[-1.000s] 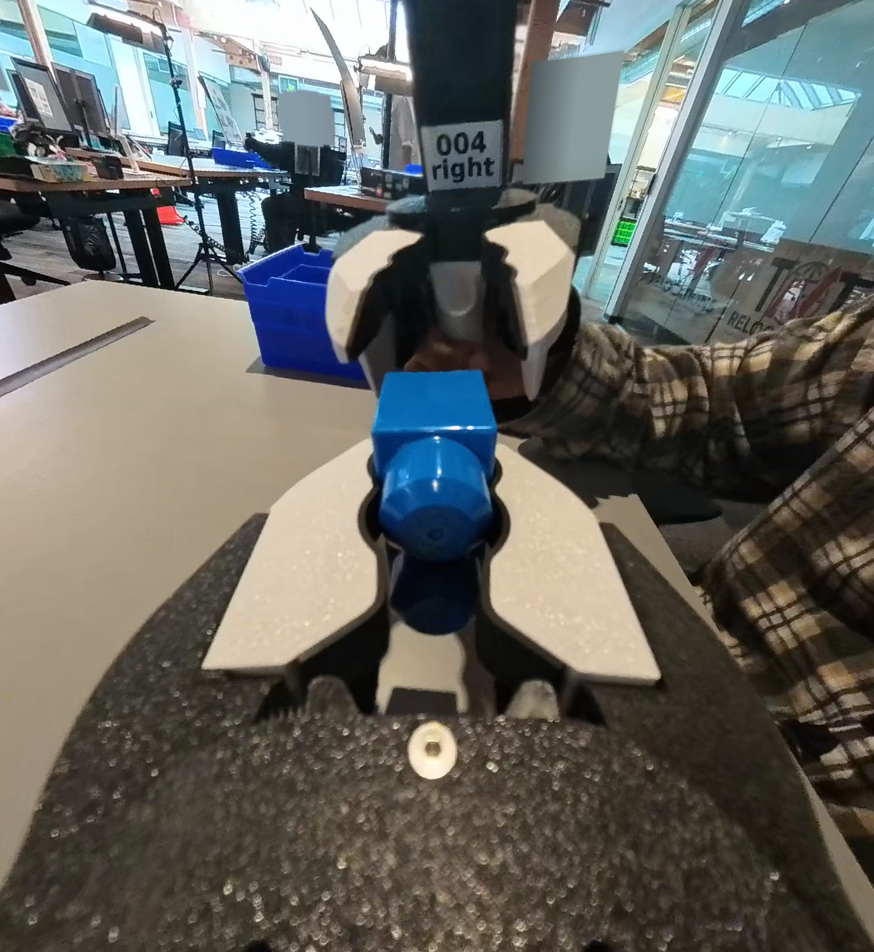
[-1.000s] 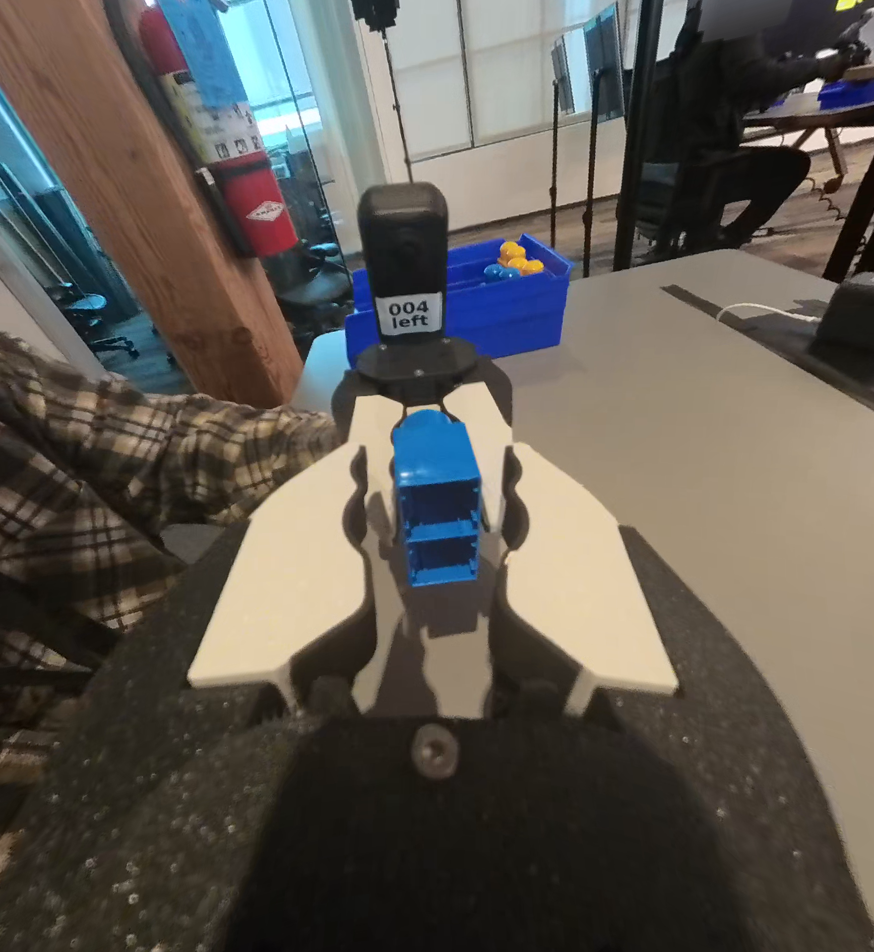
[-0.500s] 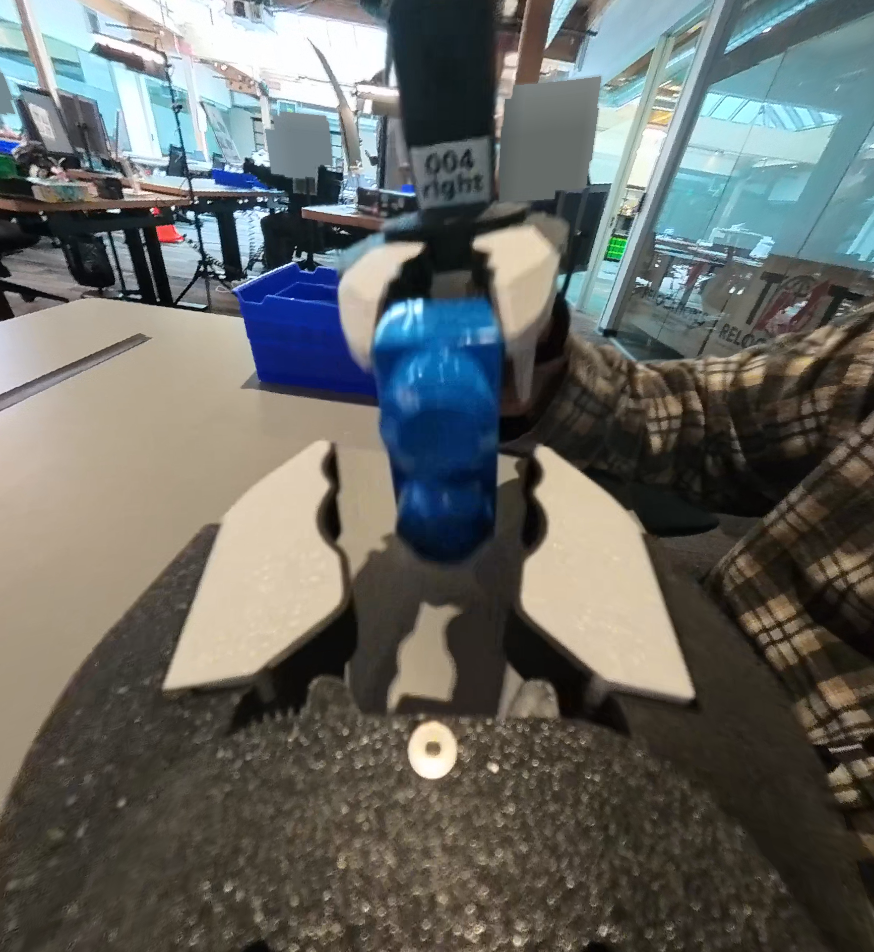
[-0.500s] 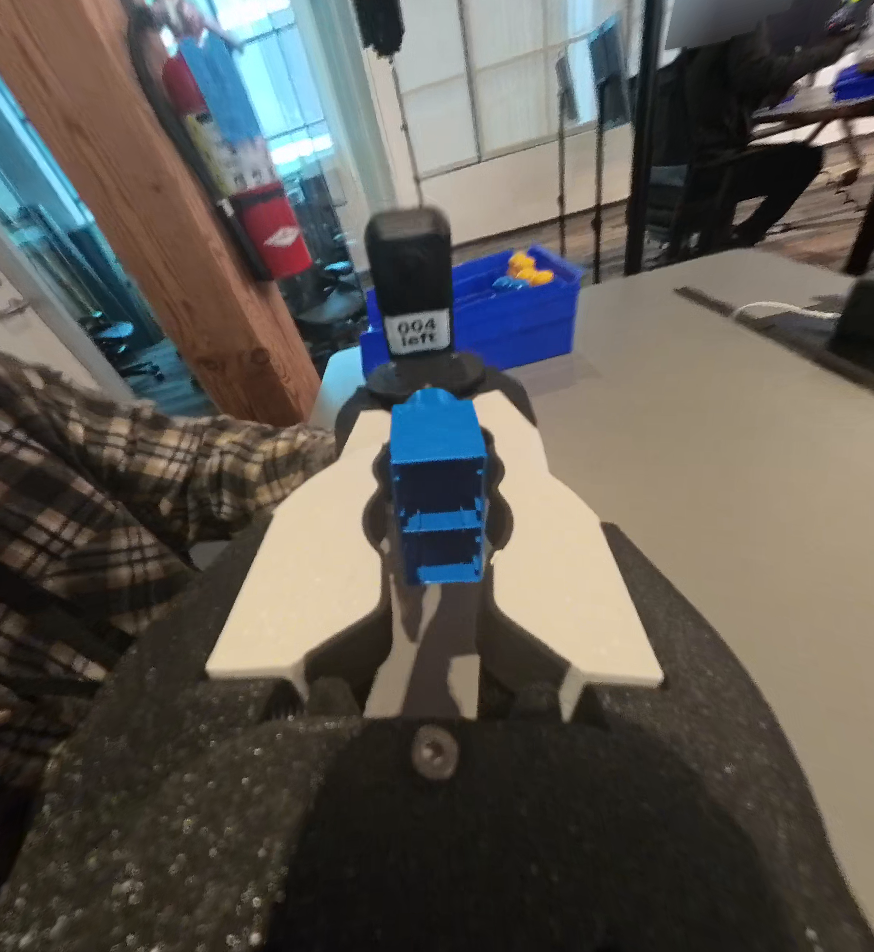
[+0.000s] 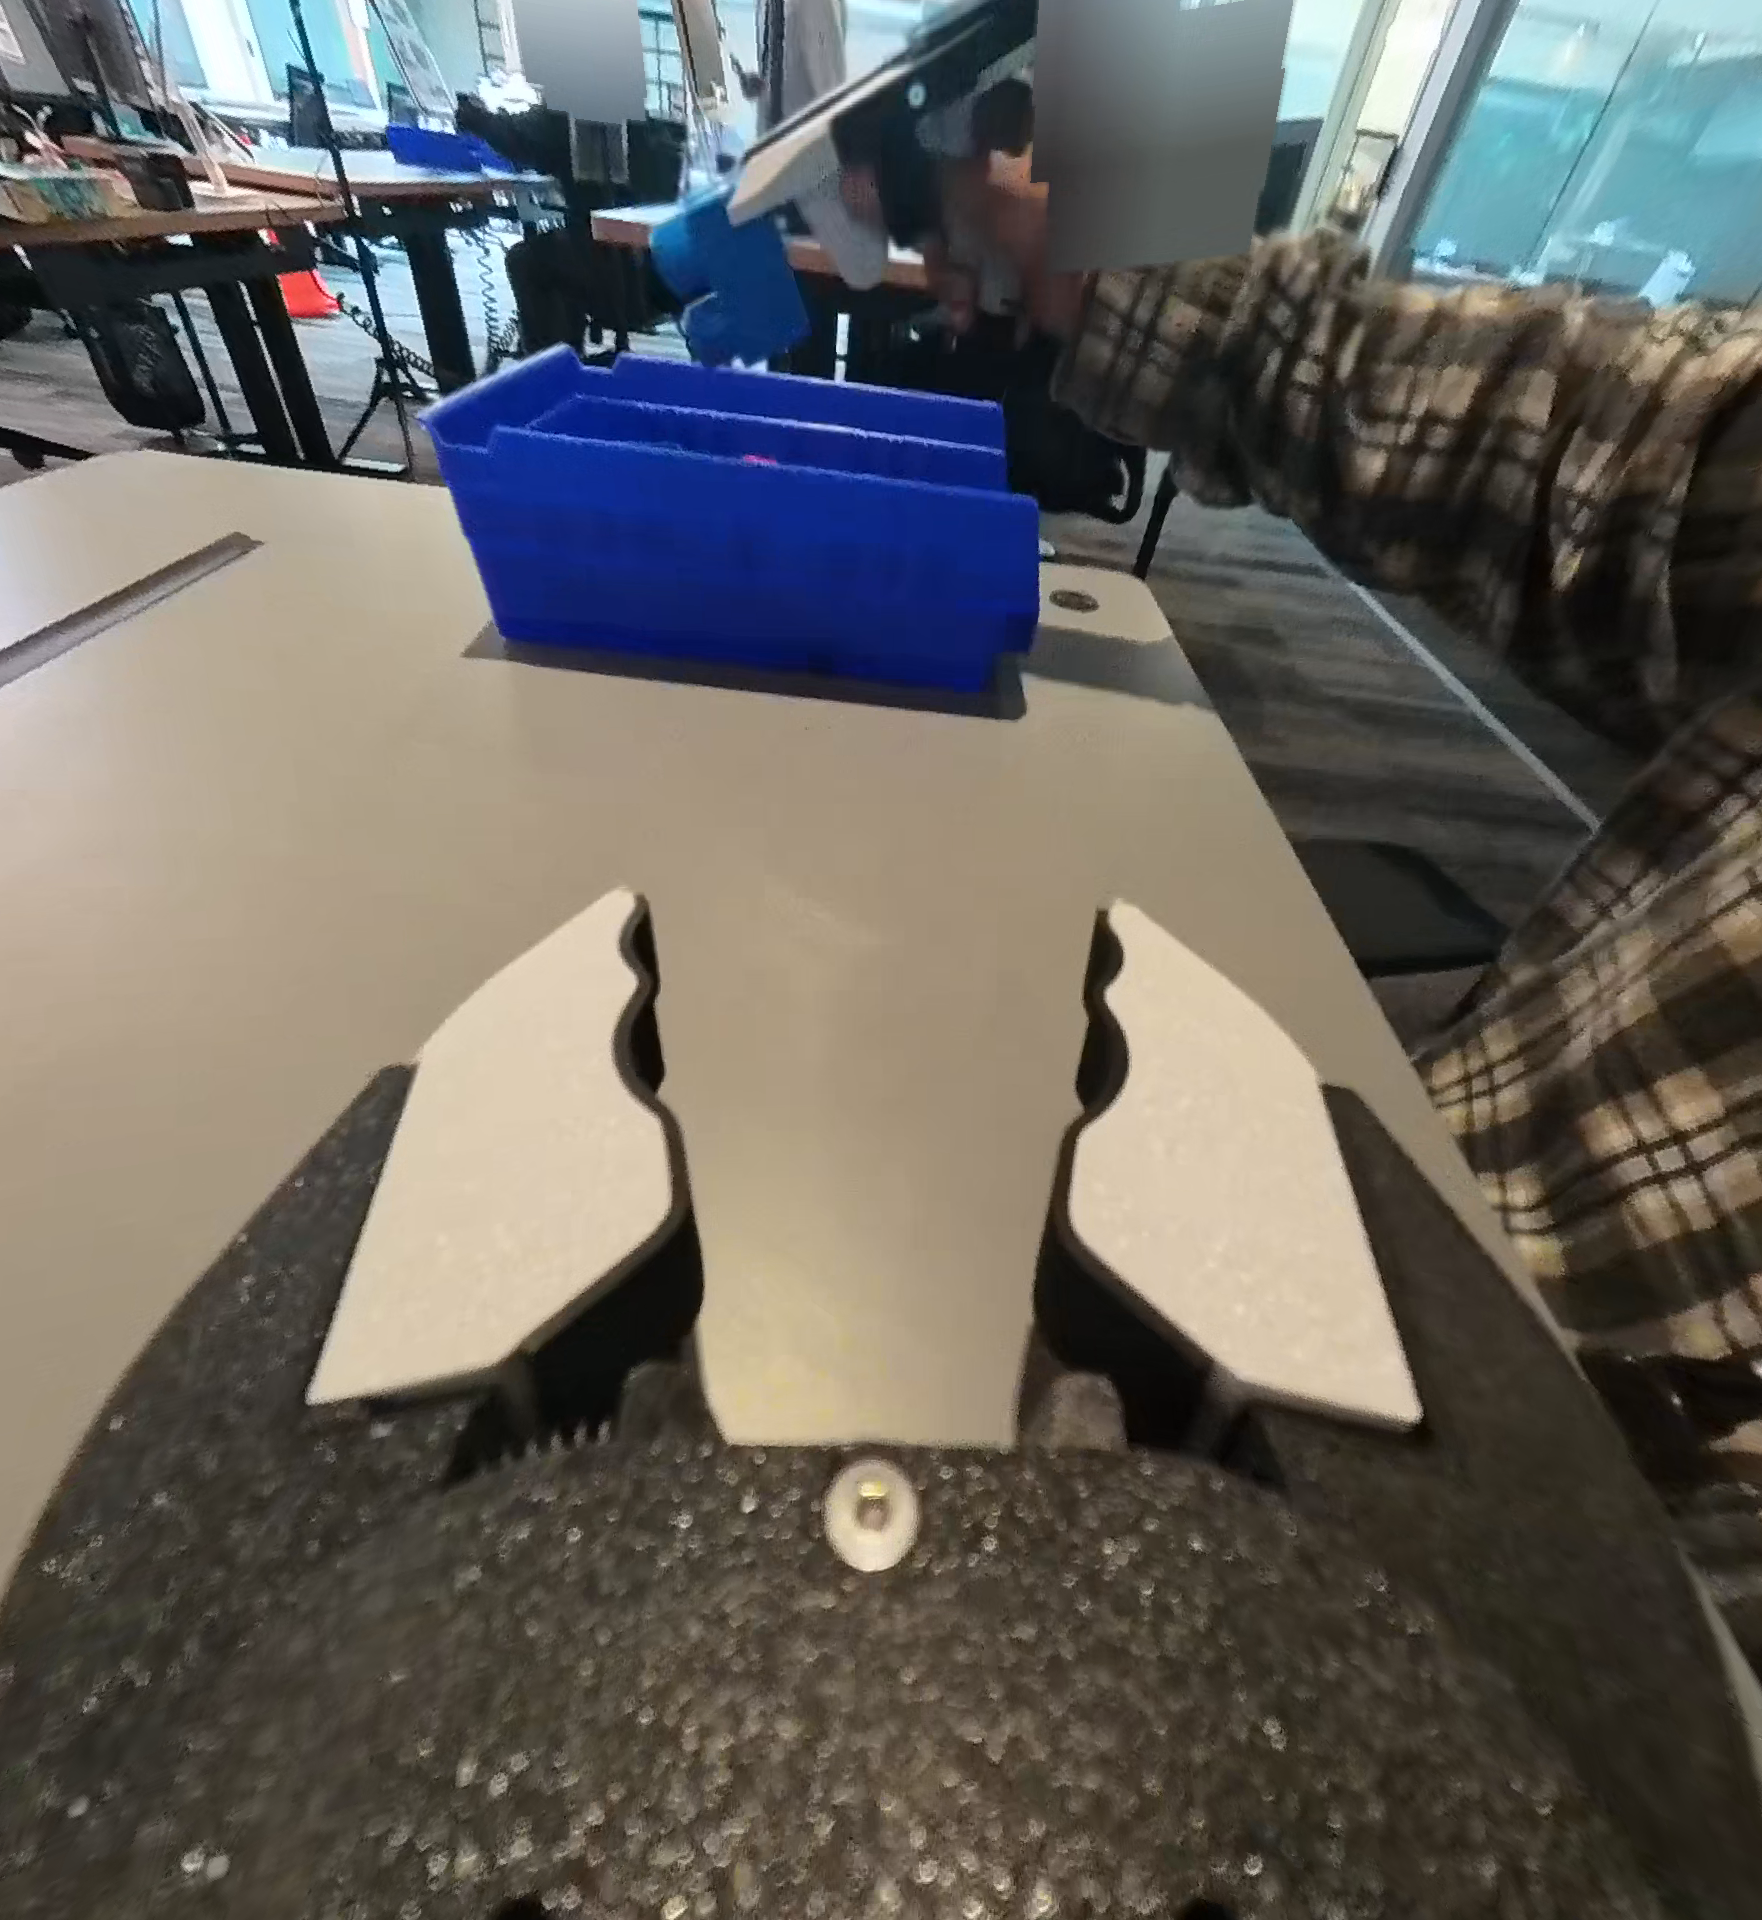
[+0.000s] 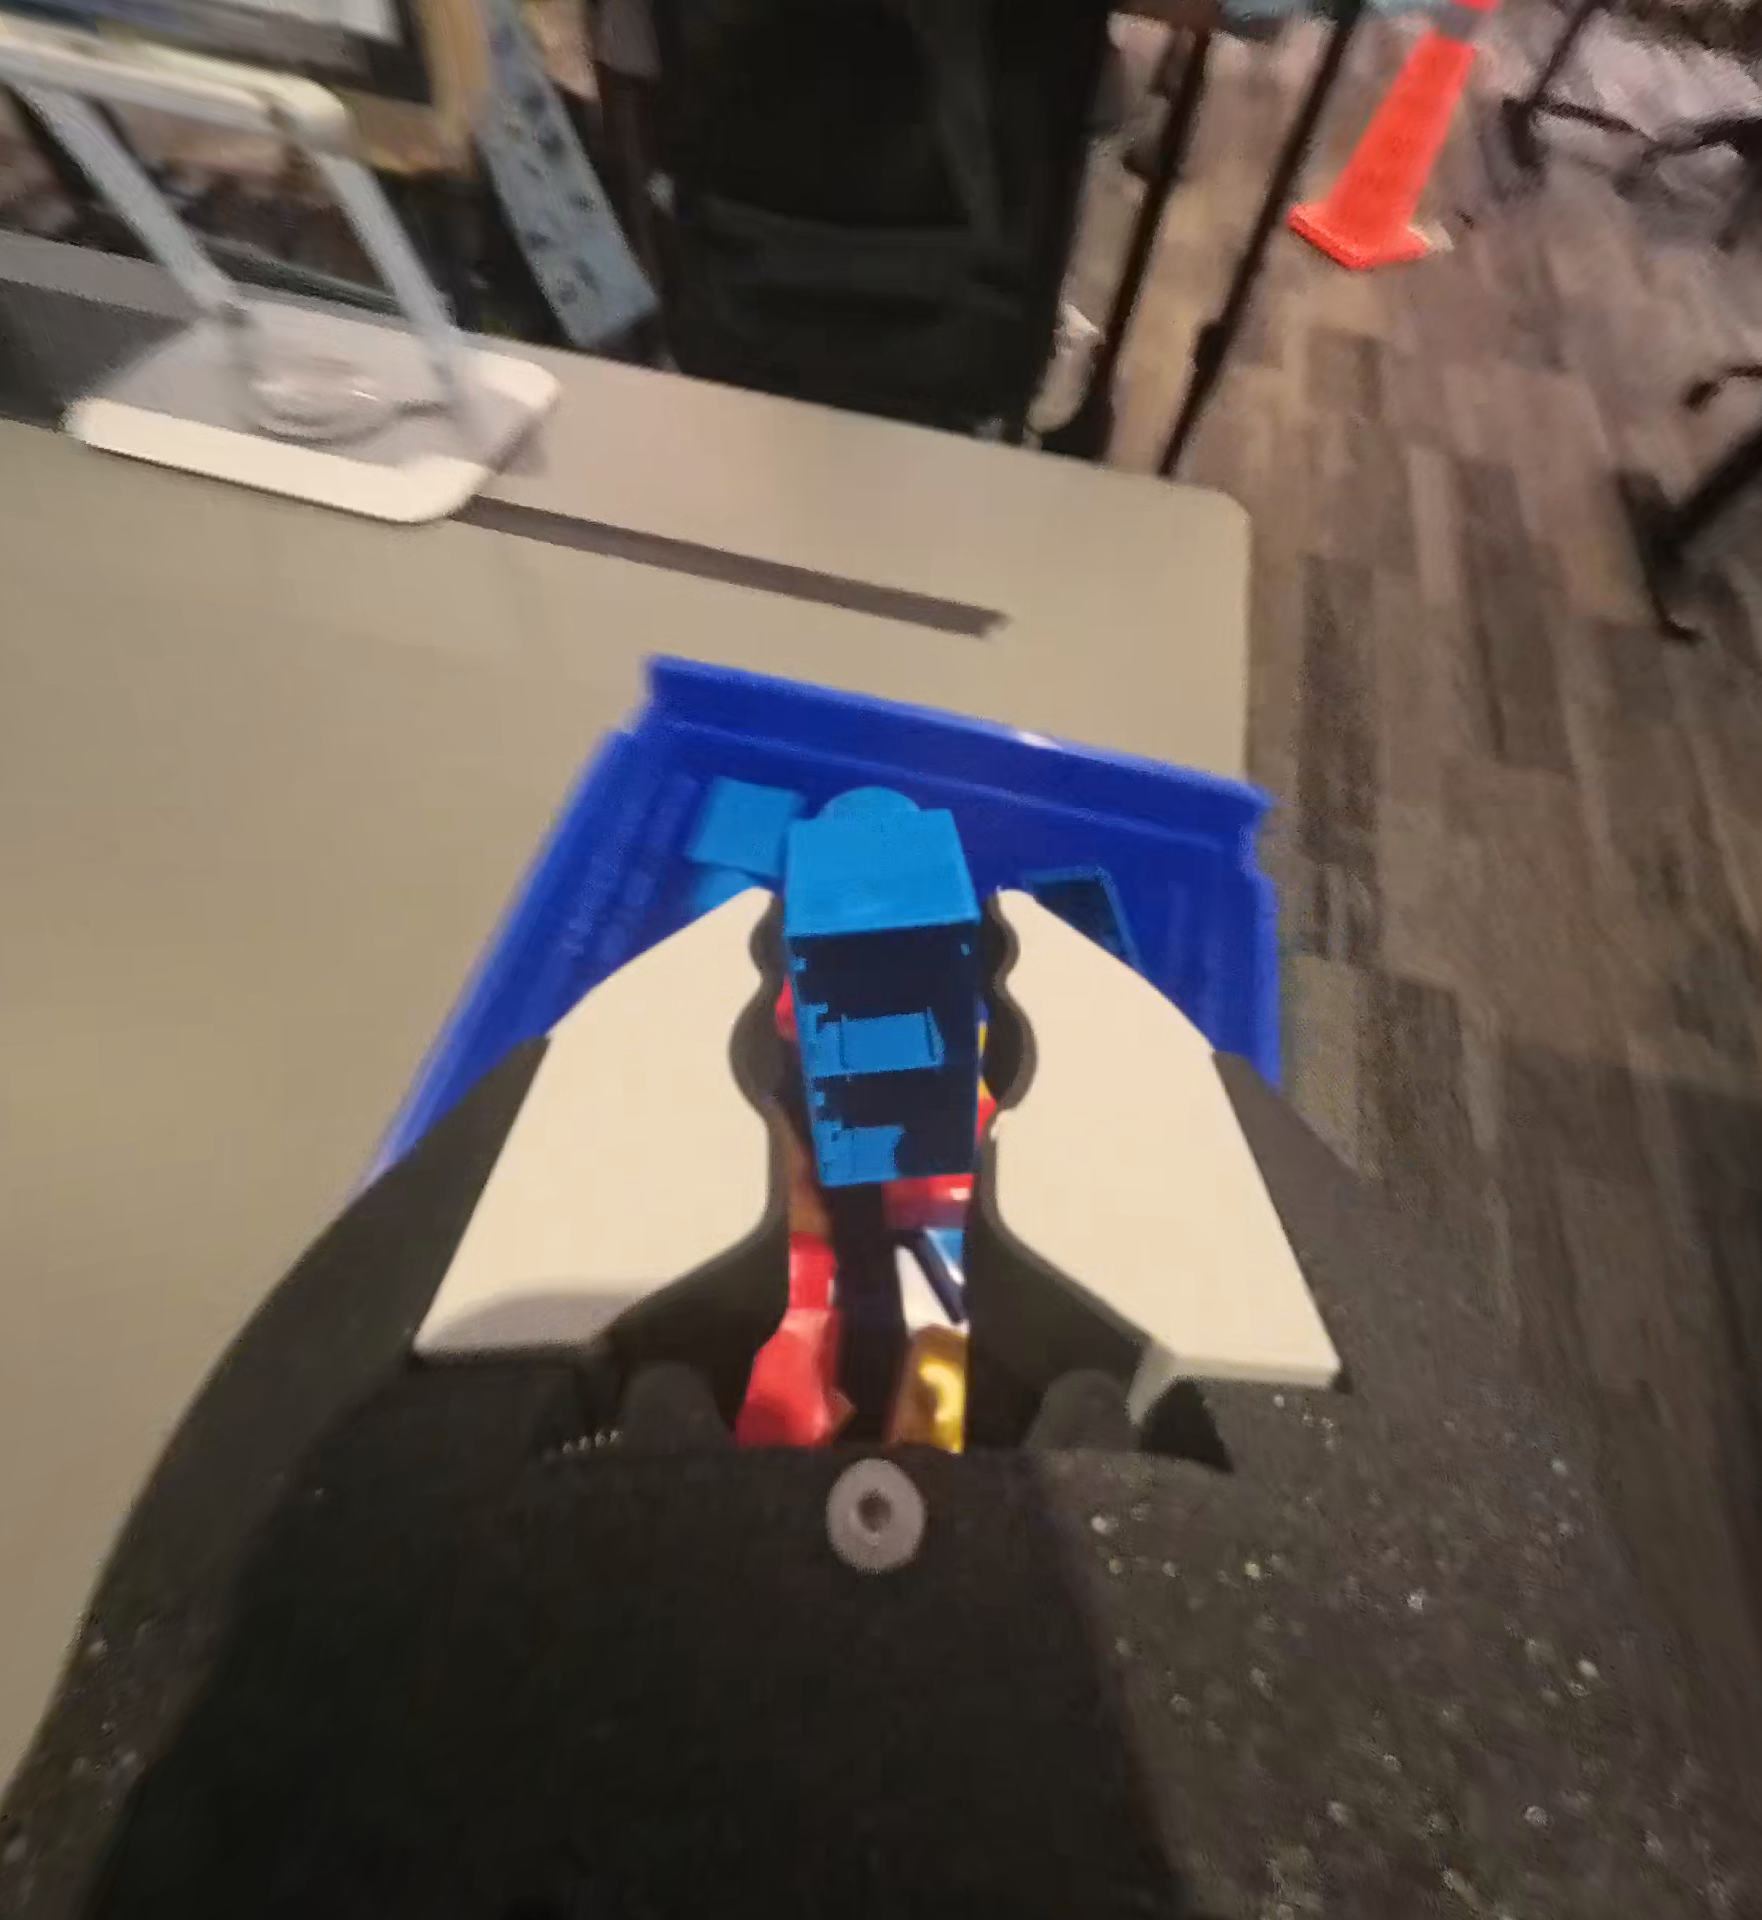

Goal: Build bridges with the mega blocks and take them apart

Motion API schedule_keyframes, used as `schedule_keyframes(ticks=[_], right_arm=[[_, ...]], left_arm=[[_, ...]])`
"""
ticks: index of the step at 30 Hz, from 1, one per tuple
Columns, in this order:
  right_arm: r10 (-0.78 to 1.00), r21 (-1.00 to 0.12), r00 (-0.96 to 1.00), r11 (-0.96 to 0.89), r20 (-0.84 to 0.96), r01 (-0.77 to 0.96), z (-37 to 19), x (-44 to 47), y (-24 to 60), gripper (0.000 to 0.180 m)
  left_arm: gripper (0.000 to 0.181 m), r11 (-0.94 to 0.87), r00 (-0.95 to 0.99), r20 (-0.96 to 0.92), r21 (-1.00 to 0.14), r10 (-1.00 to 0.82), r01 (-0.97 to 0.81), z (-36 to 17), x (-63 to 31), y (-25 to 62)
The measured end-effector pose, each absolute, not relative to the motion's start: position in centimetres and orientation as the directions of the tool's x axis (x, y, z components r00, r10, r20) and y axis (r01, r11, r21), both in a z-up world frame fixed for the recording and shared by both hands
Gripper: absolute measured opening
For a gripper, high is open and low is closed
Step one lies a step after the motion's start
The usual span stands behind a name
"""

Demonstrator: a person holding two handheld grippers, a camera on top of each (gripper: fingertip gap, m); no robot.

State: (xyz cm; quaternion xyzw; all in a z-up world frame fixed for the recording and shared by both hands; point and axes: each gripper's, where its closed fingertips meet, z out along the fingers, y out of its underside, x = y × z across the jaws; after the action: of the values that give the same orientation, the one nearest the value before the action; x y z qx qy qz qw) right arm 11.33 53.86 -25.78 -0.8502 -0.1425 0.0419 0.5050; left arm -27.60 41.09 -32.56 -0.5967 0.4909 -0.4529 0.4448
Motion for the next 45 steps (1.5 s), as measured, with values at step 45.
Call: schedule_keyframes(ticks=[45], right_arm=[[0.938,-0.990,0.346,-0.076,-0.030,0.121,-31.7,-25.2,45.6,0.073]], left_arm=[[0.071,-0.092,0.455,-0.050,-0.954,-0.889,-0.284,-22.6,-44.0,43.8]])
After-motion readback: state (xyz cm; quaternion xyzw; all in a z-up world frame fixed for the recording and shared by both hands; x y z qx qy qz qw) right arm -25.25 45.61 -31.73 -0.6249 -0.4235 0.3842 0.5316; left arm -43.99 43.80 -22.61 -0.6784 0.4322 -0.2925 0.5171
